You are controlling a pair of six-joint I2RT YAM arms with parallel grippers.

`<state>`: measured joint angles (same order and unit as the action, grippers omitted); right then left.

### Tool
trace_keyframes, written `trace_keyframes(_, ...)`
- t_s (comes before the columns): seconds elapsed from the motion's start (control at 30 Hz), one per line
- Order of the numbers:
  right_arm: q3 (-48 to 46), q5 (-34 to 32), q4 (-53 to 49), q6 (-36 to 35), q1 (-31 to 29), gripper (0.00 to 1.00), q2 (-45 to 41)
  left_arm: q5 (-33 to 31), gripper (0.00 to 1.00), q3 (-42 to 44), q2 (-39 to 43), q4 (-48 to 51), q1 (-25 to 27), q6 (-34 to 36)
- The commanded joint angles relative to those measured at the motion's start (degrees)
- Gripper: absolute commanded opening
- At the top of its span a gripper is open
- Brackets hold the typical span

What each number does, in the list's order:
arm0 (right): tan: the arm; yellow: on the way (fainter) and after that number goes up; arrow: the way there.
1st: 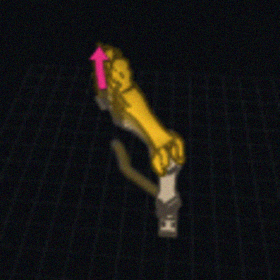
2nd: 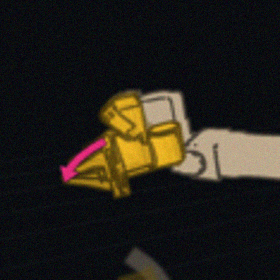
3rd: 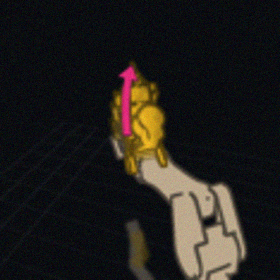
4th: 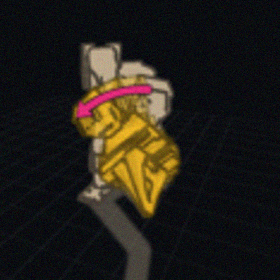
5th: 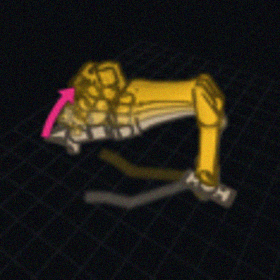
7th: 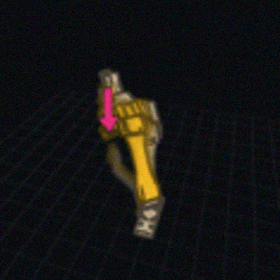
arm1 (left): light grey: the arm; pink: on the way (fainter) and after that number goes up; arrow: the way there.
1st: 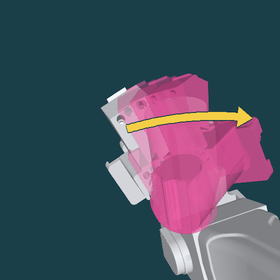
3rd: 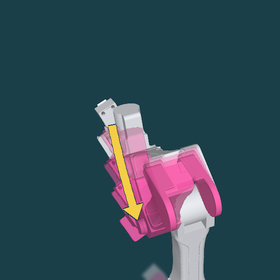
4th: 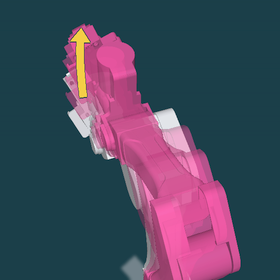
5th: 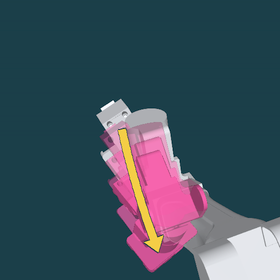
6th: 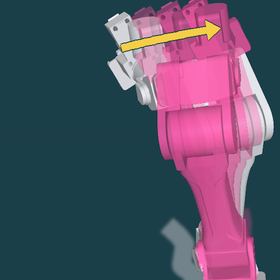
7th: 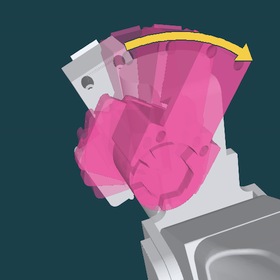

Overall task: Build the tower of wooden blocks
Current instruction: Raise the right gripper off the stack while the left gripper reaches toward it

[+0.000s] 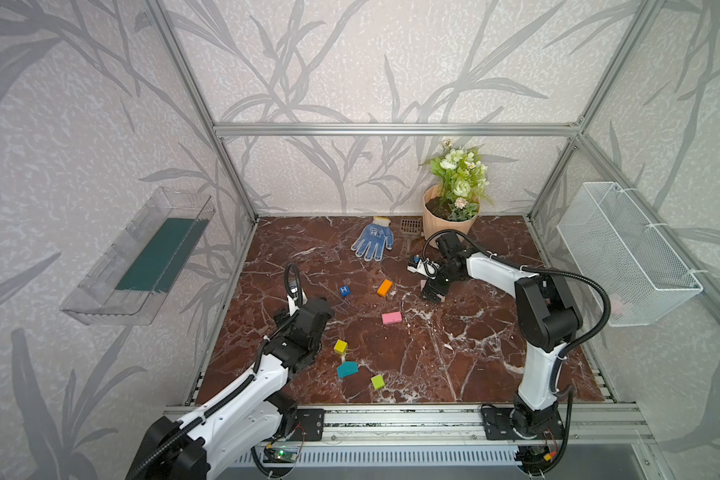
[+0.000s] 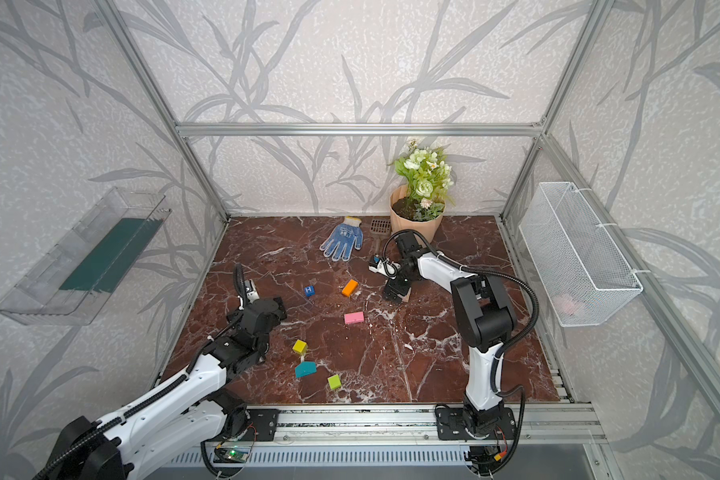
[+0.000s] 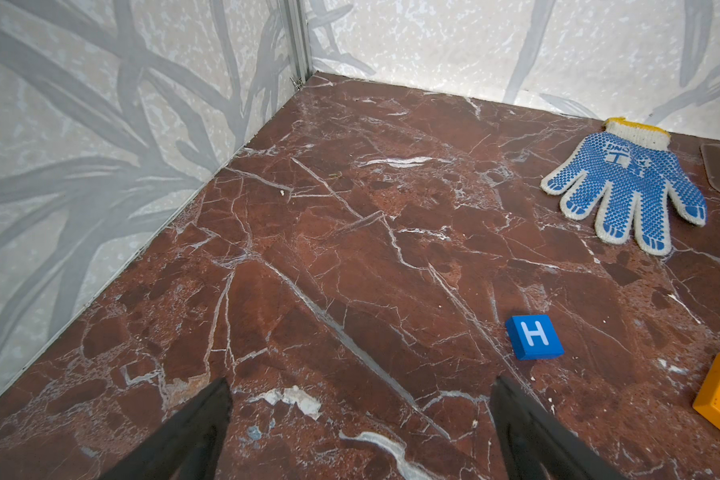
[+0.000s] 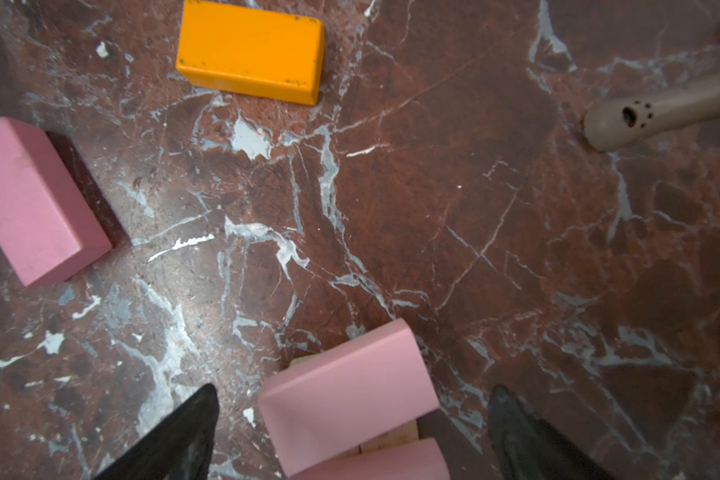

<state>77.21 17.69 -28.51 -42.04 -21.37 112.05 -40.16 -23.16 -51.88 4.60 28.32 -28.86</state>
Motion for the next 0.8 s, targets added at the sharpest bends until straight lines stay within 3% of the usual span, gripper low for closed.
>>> trace_keyframes(0.0,-1.0,1.0,0.3,-0.2,0.3,0.99,-2.1,-0.7,0.97,-1.5,-0.2,0.1,-0.2,-0.1)
trace_keyframes(0.2,-4.3,1.6,3.8,1.9,0.3,0.99,-7.0,-0.2,0.97,-1.7,-0.5,0.0,-0.2,0.1)
trace_keyframes(0.3,-8.0,0.2,8.3,6.3,0.3,0.99,-12.9,0.5,0.97,-2.7,-1.1,0.6,-0.2,0.6)
trace_keyframes(0.37,-10.8,-3.4,12.1,12.5,0.3,0.99,-18.0,1.8,0.93,-4.2,-1.7,2.0,-0.2,0.7)
trace_keyframes(0.43,-12.8,-12.4,16.0,24.7,0.5,0.99,-23.0,4.3,0.9,-6.5,-2.0,3.9,-0.2,0.1)
trace_keyframes(0.5,-12.7,-14.8,13.8,34.7,2.4,0.99,-26.7,8.6,0.89,-8.2,-2.3,4.5,-0.1,0.2)
trace_keyframes(0.57,-12.5,-8.6,10.4,42.8,6.4,0.99,-29.9,13.9,0.87,-9.4,-3.1,3.3,0.0,0.8)
trace_keyframes(0.67,-20.9,2.7,18.5,50.3,10.2,0.99,-36.5,20.7,0.86,-12.2,-6.0,3.0,0.1,-1.5)
trace_keyframes(0.77,-32.8,4.1,31.6,57.5,10.8,0.99,-44.6,27.2,0.84,-16.0,-11.4,2.6,0.8,-2.2)
